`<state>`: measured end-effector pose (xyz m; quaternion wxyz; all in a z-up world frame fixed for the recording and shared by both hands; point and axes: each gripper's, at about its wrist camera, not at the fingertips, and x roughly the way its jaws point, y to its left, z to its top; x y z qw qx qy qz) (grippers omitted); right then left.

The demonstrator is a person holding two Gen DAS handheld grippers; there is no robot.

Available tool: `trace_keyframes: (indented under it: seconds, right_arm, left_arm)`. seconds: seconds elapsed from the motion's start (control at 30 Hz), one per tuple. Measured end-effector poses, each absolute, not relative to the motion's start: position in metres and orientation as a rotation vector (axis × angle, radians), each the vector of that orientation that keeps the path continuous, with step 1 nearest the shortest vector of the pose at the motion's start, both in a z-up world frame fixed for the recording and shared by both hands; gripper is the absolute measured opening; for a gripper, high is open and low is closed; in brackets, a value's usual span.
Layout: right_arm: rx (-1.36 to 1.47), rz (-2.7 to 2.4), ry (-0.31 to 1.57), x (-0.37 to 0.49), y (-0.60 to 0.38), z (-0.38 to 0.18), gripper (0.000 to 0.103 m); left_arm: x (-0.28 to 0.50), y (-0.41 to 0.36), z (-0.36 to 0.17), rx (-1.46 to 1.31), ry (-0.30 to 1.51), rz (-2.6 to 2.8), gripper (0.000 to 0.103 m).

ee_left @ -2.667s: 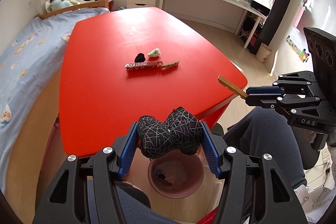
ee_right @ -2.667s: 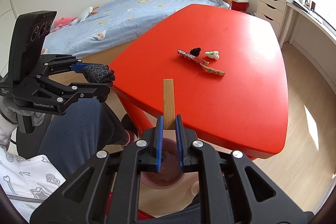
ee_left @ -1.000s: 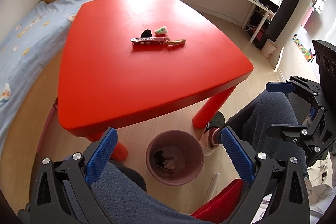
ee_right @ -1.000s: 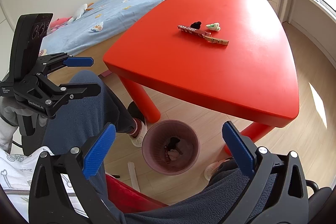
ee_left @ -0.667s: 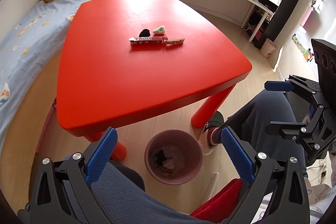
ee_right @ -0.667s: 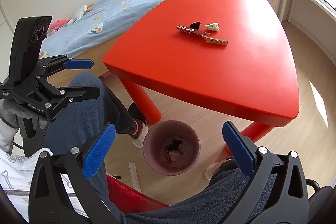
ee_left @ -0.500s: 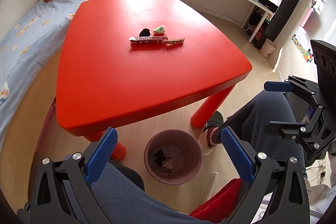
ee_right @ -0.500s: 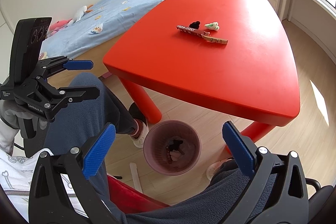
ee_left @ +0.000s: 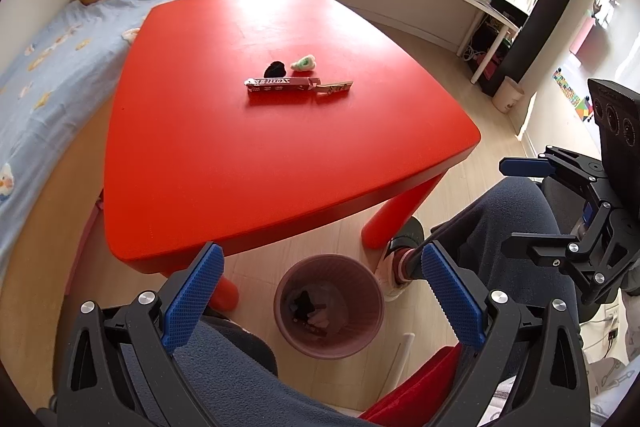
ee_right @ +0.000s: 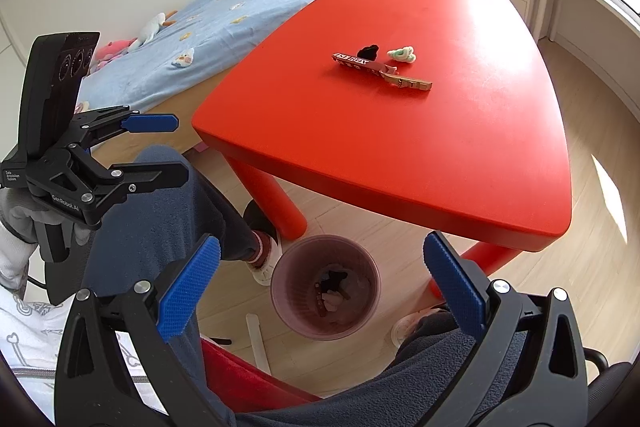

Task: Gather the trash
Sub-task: 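Move both tools back over the table toward the red box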

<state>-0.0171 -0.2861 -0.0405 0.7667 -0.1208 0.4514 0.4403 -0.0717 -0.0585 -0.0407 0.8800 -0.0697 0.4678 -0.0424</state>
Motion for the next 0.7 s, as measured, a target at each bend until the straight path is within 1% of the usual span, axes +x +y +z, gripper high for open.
trace_keyframes:
  seconds: [0.7]
  right_arm:
    - [-0.408, 1.026, 0.903, 0.062, -0.249, -0.013, 0.100]
  left_arm:
    - [-0.002, -0.037, -0.019, -0.049, 0.954, -0.138, 0.095]
